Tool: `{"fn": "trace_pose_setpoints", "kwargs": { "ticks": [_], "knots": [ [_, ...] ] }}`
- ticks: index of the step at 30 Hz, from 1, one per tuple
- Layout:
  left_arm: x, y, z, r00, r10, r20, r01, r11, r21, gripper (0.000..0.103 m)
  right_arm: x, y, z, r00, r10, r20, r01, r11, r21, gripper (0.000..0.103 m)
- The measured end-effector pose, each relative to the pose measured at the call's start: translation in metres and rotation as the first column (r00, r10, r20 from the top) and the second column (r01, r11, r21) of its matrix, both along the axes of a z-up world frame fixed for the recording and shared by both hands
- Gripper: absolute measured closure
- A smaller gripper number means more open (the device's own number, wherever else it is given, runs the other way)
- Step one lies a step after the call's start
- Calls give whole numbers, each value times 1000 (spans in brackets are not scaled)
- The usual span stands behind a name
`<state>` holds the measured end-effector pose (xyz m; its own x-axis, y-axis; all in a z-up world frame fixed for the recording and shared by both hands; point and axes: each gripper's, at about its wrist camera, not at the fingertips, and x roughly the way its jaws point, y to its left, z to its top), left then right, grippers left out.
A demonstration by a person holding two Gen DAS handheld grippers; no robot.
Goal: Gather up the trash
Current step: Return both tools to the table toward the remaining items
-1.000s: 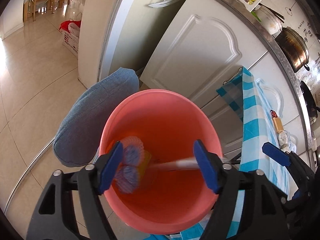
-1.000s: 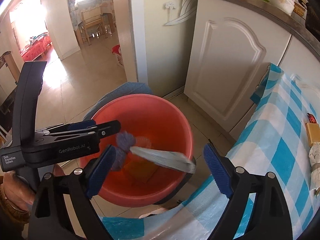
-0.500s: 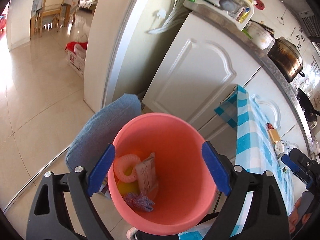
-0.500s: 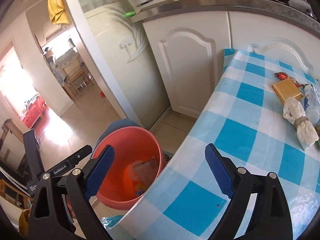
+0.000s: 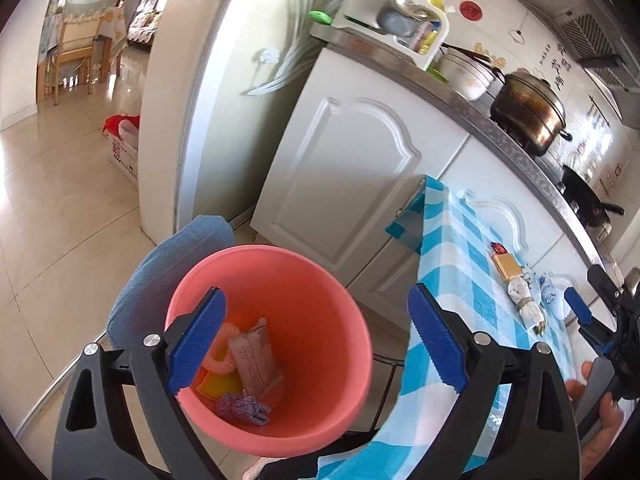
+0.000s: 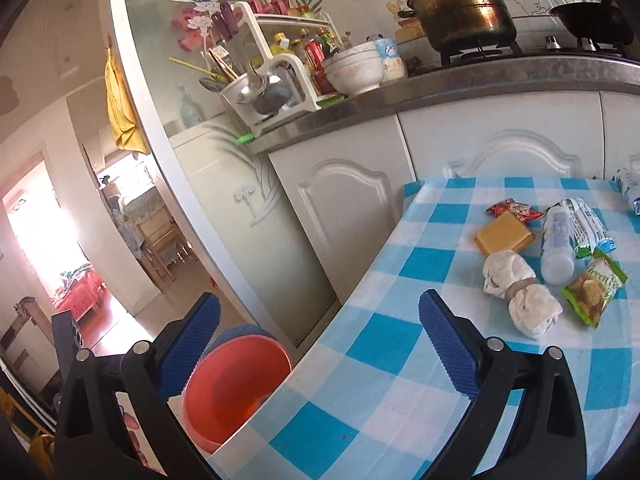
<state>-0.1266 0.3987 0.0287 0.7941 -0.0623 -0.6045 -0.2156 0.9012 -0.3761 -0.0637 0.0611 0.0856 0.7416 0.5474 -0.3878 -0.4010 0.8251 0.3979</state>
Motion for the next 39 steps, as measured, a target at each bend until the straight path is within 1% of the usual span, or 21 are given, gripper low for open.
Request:
{"fn": "trace_pose_setpoints", "kwargs": {
  "ticks": [3, 6, 9, 14, 19, 23, 27, 36, 39],
  "knots": [
    [8, -24, 9, 998, -54, -41, 57, 997, 60, 10, 4, -21, -2, 1000, -10, -17, 10, 999, 34, 5],
    [12, -50, 15, 990, -128, -63, 133, 986, 96, 8, 5, -45, -6, 999, -24, -39, 28, 996, 89, 5],
    [17, -74, 19, 981, -177, -78, 186, 974, 125, 7, 7, -72, -10, 997, -52, -53, 58, 990, 125, 5],
    [29, -115, 26, 966, -240, -92, 251, 959, 128, 7, 7, -119, -17, 992, -110, -64, 119, 979, 167, 5],
    [41, -158, 29, 947, -301, -111, 314, 940, 131, 7, 7, -162, -24, 981, -180, -68, 189, 969, 161, 5],
    [50, -188, 32, 933, -340, -120, 355, 924, 144, 7, 8, -193, -31, 973, -216, -83, 228, 956, 185, 5],
    [60, -211, 34, 922, -367, -124, 382, 914, 138, 7, 8, -218, -35, 966, -245, -86, 258, 942, 214, 5],
    [87, -261, 41, 901, -418, -116, 432, 888, 157, 7, 11, -267, -55, 943, -295, -152, 328, 899, 291, 5],
    [103, -281, 46, 887, -447, -113, 461, 873, 160, 7, 10, -279, -58, 935, -313, -165, 350, 883, 313, 5]
  ]
}}
